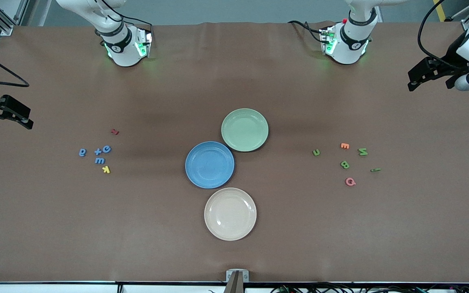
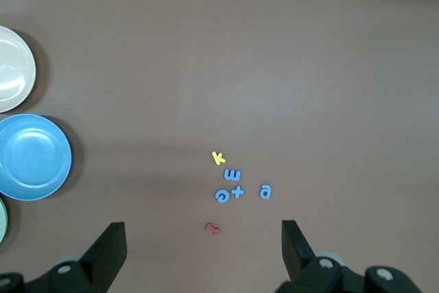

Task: Sort letters by color into matching plates
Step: 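Move the right gripper to blue letters while the left gripper reaches green letters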

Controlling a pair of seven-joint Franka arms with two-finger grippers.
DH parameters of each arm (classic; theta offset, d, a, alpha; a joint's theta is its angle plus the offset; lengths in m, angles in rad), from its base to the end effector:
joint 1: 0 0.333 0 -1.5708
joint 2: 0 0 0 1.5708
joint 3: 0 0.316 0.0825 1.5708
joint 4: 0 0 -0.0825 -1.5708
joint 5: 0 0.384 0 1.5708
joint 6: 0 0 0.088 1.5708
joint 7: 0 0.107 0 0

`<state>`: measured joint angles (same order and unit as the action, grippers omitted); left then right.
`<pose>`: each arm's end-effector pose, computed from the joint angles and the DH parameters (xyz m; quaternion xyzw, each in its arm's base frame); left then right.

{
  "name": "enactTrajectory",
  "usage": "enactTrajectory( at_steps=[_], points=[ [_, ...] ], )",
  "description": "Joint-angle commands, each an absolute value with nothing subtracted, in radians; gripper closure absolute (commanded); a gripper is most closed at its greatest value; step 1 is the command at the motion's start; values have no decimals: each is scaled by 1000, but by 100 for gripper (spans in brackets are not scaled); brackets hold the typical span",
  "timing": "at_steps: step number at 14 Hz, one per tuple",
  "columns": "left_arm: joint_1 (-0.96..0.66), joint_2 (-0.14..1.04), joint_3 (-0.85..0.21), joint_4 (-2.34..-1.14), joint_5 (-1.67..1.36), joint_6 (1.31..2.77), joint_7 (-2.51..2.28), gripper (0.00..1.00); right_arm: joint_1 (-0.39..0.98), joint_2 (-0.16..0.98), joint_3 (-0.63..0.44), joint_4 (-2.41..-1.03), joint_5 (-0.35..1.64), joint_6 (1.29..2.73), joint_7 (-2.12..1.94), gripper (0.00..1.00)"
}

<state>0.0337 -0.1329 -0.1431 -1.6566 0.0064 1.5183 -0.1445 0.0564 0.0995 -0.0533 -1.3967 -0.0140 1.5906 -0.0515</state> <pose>0.5039 -0.0600 0.6494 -0.9997 -0.0184 0.0017 0.0130 0.5879 0.0022 0.6520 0.9985 0.0273 0.0470 0.0108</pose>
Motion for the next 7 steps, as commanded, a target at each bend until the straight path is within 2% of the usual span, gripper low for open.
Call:
enactTrajectory(
  at_steps=[1,7],
  points=[
    [41,-121,-147,-1629,8,1493,-138,0,49,103,-46,-1382,-25,1600,-45,0],
    [72,-22,-138,-1591,14,1505,-137,0,49,104,-46,-1384,-23,1600,-45,0]
  ],
)
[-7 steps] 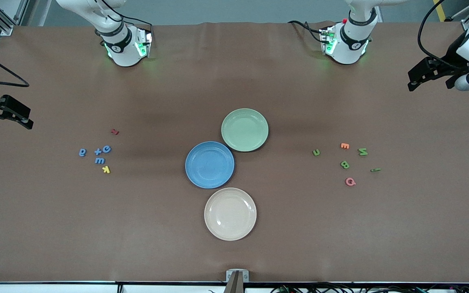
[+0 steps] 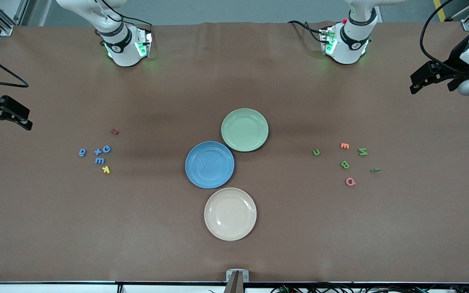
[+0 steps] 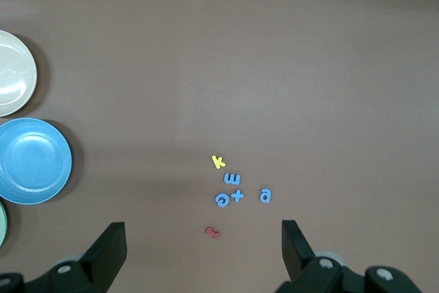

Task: Sort letters by color into matching plates
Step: 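Move the right gripper to blue letters while the left gripper reaches green letters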

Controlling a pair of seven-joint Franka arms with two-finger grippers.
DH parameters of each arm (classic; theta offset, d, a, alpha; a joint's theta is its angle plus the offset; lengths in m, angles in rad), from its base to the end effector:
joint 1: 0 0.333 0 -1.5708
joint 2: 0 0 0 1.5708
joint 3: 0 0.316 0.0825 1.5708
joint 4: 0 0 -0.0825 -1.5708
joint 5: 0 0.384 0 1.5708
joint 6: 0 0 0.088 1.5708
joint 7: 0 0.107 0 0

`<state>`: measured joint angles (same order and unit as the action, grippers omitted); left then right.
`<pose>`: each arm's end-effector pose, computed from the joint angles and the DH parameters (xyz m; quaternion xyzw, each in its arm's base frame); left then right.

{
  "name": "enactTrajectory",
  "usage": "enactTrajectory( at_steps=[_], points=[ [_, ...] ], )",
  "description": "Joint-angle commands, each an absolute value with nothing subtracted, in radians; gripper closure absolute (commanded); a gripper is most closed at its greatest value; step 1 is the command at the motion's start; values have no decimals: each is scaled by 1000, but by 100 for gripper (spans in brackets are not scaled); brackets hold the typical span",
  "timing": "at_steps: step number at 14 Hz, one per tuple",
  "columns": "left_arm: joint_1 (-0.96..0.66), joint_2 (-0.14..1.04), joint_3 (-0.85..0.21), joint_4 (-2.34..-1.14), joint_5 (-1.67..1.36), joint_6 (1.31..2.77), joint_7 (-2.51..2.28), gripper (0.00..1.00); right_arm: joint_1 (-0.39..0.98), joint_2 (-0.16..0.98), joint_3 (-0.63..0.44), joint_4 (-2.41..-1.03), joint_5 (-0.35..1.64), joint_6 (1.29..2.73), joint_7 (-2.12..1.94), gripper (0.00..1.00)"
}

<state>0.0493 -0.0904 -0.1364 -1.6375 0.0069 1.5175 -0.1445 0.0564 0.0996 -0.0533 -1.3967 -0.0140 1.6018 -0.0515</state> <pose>0.5184 -0.0479 0.6367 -0.9994 -0.0292 0.0140 0.0113 0.5890 0.0022 0.6530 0.9982 0.0274 0.0525 0.0109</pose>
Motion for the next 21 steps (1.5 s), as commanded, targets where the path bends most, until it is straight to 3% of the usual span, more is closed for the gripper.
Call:
enactTrajectory(
  at_steps=[1,6,12,14,16,21],
  points=[
    [87,15,-138,-1595,15,1526,-132,0,48,113,-46,-1385,-18,1600,-46,0],
    [121,123,-138,-1725,18,1803,-132,0,51,201,-44,-1385,-17,1600,-54,0],
    [147,244,-138,-1937,75,2227,-123,0,-107,322,-46,-1445,-29,1621,-127,0],
    [172,322,-138,-1939,75,2299,-123,2,-152,331,-46,-1544,-29,1716,-210,0],
    [173,388,-138,-1939,78,2354,-123,11,-178,328,-46,-1673,-28,1837,-230,0],
    [172,486,-138,-1928,135,2381,-123,22,-186,325,-44,-1935,-11,2109,-222,0]
  ],
)
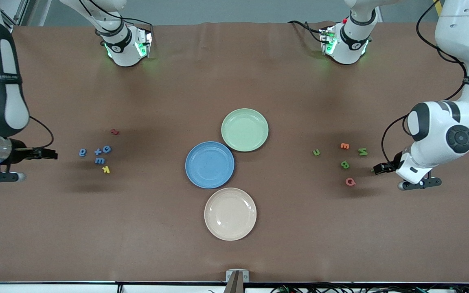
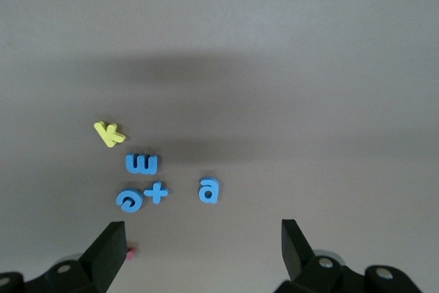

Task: Sort letters by color into matching plates
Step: 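Grasp the blue a with the right gripper while the left gripper grasps green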

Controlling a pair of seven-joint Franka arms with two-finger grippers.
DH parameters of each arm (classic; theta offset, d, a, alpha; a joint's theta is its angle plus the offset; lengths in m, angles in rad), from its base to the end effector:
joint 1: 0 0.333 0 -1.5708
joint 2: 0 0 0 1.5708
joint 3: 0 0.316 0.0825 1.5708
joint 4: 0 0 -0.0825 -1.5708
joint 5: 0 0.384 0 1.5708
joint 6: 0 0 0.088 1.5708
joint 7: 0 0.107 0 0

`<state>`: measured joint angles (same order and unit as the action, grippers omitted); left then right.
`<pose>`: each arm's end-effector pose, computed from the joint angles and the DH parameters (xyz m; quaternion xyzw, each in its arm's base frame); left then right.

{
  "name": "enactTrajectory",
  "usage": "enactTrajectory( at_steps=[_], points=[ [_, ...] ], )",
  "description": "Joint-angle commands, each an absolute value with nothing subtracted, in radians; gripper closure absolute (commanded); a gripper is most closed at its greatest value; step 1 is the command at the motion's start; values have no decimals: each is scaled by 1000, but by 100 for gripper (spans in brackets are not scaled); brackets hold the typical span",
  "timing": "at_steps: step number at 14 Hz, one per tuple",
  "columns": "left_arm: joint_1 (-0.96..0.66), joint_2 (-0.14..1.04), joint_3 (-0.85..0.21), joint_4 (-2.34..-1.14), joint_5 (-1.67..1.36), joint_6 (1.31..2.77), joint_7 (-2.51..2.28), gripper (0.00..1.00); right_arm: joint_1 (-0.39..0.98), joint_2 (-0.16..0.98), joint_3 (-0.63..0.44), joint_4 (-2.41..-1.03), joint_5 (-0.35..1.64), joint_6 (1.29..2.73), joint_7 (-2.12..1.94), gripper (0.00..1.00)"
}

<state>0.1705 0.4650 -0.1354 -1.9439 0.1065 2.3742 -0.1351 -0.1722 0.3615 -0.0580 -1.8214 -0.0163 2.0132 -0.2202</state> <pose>0.6177 0.0261 0.2406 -0.9985 -0.0528 0.0140 0.0067 0.6032 -0.1401 0.3263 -0.9963 -0.0001 0.0862 0.0019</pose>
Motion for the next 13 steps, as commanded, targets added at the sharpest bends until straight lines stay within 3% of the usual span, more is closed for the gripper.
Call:
enactTrajectory(
  at_steps=[1,6,13],
  points=[
    [173,497,-138,-1930,138,2381,-123,25,-186,324,-44,-1997,-9,2193,-218,0],
    [175,534,-138,-1928,140,2404,-123,31,-202,330,-46,-2134,-9,2382,-216,3],
    [175,578,-137,-1930,141,2430,-123,35,-210,400,-46,-2175,-9,2487,-215,21]
  ],
)
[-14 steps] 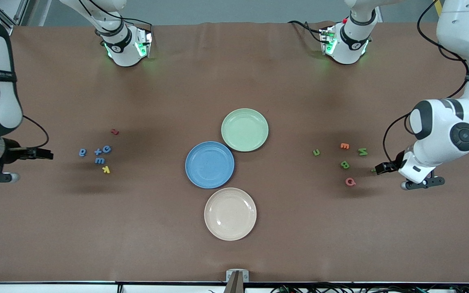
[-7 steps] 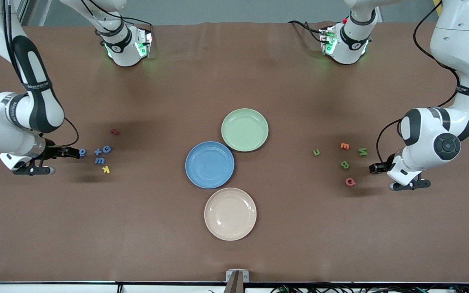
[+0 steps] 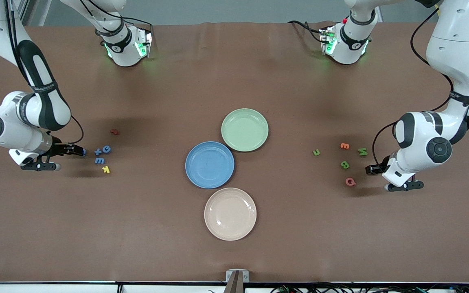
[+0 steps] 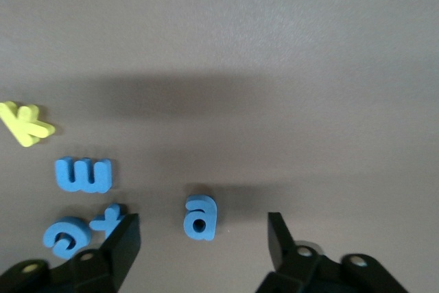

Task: Sort letters by color into matching plates
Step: 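Grasp the blue a with the right gripper while the left gripper grasps green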

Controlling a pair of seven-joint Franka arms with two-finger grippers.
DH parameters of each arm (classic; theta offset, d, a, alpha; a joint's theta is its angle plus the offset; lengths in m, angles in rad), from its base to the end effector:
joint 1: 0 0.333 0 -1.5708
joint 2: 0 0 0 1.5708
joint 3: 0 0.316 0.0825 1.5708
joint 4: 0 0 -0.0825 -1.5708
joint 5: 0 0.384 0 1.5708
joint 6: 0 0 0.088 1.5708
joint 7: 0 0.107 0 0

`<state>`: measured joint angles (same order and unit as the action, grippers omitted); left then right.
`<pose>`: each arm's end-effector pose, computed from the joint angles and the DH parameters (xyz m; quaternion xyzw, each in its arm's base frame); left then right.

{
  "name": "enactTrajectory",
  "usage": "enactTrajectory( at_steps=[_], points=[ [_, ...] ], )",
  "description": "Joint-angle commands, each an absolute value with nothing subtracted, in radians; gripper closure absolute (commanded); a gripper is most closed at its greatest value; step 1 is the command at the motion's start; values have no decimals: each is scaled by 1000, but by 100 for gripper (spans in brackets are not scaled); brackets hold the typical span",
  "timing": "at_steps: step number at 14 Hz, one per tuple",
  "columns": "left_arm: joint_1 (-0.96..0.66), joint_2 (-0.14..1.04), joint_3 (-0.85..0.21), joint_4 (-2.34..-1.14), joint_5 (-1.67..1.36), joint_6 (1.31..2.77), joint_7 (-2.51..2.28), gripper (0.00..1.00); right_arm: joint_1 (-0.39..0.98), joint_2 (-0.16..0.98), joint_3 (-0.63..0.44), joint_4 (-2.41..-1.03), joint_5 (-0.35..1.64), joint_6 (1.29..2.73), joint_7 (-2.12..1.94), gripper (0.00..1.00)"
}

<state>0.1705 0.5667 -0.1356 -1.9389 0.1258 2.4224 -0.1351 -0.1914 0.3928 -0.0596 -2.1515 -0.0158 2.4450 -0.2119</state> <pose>0.6128 0.0240 0.1844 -0.9983 -0.0451 0.0375 0.0048 0.5408 -0.1390 0.2074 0.9986 -0.0115 -0.0518 0.0045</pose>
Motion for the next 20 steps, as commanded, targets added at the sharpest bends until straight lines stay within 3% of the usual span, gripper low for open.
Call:
enactTrajectory(
  at_steps=[1,9,14,17,20],
  points=[
    [176,578,-137,-1930,141,2430,-123,36,-210,408,-45,-2175,-8,2488,-215,22],
    [189,586,-137,-1931,141,2430,-124,44,-215,437,-44,-2177,6,2493,-213,46],
    [189,601,-137,-1930,141,2430,-129,76,-215,442,-43,-2177,8,2494,-213,48],
    [187,577,-138,-1927,141,2415,-129,96,-215,442,-44,-2177,15,2494,-213,56],
    [180,497,-152,-1919,141,2338,-136,99,-213,445,-44,-2177,20,2493,-213,72]
  ],
)
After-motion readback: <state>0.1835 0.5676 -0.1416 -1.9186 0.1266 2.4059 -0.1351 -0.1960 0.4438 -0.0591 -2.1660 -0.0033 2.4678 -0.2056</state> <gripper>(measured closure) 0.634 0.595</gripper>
